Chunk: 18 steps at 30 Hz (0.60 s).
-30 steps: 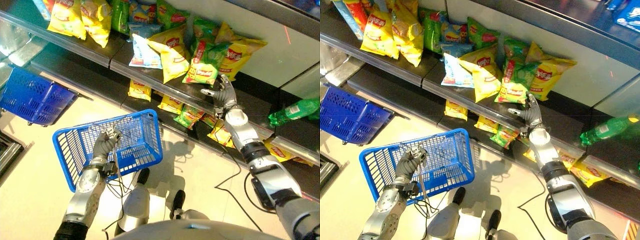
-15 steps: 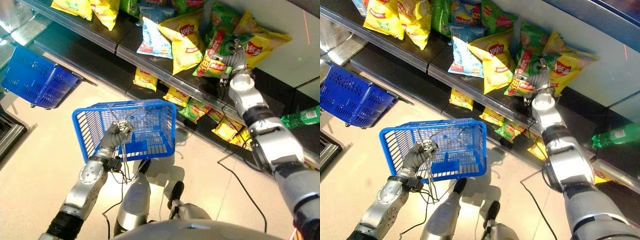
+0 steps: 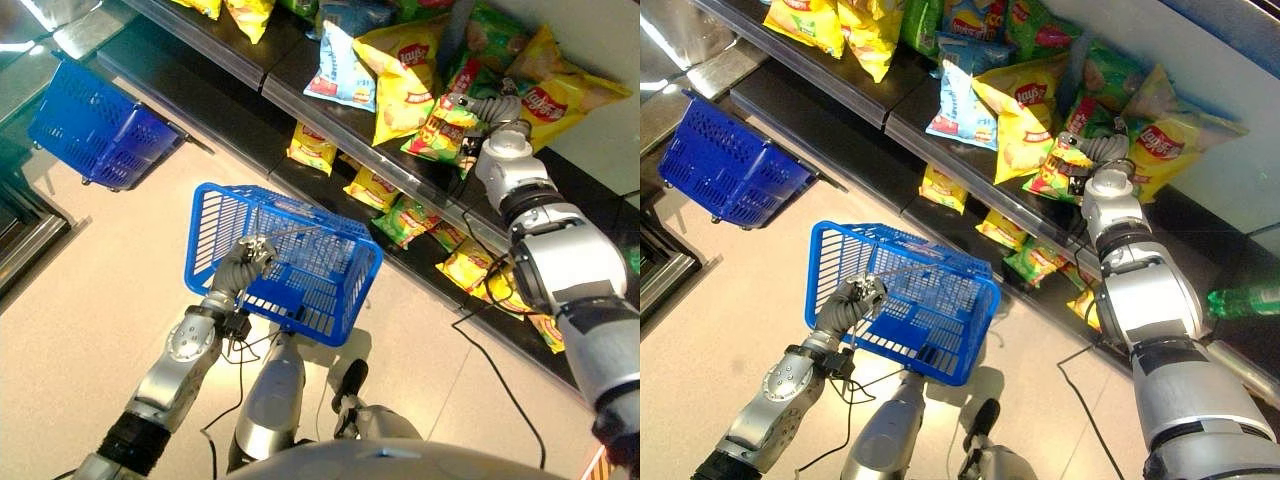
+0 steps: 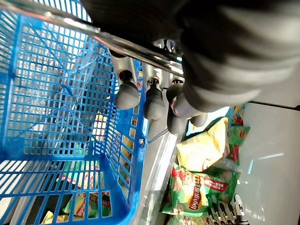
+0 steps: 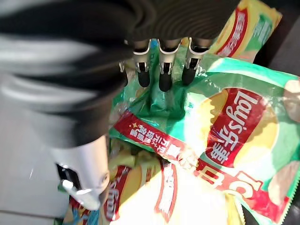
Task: Pick up the snacks into the basket
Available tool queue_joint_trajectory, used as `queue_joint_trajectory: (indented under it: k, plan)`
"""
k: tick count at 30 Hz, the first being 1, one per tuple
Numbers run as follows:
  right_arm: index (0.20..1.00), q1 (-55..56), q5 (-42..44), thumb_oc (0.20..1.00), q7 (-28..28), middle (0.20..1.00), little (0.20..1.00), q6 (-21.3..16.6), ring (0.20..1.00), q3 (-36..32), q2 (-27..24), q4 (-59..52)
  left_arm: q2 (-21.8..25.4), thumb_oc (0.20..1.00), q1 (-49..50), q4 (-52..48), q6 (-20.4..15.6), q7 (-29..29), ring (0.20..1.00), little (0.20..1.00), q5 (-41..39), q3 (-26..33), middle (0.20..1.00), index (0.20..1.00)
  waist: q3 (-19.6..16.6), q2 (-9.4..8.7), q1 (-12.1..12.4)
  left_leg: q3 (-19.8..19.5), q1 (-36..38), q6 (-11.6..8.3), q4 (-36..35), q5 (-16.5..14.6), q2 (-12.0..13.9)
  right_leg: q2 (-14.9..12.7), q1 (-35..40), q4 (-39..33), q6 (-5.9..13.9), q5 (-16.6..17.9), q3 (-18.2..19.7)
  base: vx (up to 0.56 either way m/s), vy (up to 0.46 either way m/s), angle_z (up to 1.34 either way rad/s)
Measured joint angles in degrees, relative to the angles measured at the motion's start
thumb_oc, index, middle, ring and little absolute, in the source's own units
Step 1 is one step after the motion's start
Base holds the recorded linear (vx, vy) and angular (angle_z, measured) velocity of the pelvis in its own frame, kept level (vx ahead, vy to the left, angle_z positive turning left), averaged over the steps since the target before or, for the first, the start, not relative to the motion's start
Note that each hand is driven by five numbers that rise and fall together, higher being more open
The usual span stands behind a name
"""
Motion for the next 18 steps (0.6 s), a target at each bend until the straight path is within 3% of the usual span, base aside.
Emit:
queue_joint_trajectory:
  k: [9,18]
  plan:
    - [1.0,-0.1,-0.7,1.0,1.6,1.0,1.0,0.4,1.0,3.7,0.5,-0.2,0.0,0.2,-0.6,0.0,0.0,0.6,0.2,0.2,0.0,0.1,0.2,0.2,0.2,-0.48,0.9,-0.1,0.0,0.0,0.2,0.0,0.0,0.0,0.1,0.0,0.01,0.0,-0.1,0.0,0.0,0.0]
    - [1.0,-0.9,-1.8,1.0,2.7,1.0,1.0,0.3,1.0,6.6,4.3,-5.9,0.4,0.2,-0.7,-0.2,0.0,1.1,0.2,0.2,0.0,0.4,0.2,0.2,0.3,-1.01,0.8,0.1,0.1,-0.02,0.6,0.0,0.1,0.0,0.1,0.4,0.0,0.0,0.1,0.0,0.0,0.0]
